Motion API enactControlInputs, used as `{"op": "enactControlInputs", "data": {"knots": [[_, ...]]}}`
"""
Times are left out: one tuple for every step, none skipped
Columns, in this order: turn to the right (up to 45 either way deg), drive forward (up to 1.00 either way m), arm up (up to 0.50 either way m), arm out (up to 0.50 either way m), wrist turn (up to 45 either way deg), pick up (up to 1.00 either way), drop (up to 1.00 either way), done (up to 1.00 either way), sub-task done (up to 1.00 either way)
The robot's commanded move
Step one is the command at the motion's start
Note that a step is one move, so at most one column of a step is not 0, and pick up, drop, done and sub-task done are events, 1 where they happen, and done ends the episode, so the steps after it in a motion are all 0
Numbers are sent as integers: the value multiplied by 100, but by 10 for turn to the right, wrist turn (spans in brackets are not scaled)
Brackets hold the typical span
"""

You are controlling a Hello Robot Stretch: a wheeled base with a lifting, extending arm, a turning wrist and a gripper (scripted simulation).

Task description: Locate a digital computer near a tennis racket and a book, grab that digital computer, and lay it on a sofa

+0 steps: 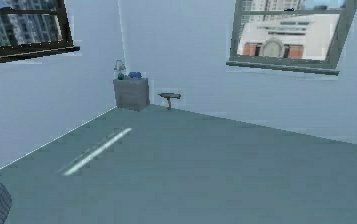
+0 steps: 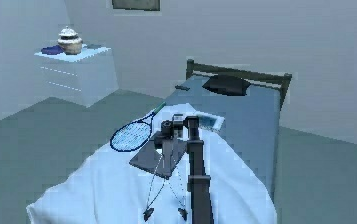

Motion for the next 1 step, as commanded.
{"op": "enactControlInputs", "data": {"knots": [[0, 0, 0, 0, 450, 0, 0, 0, 0]]}}
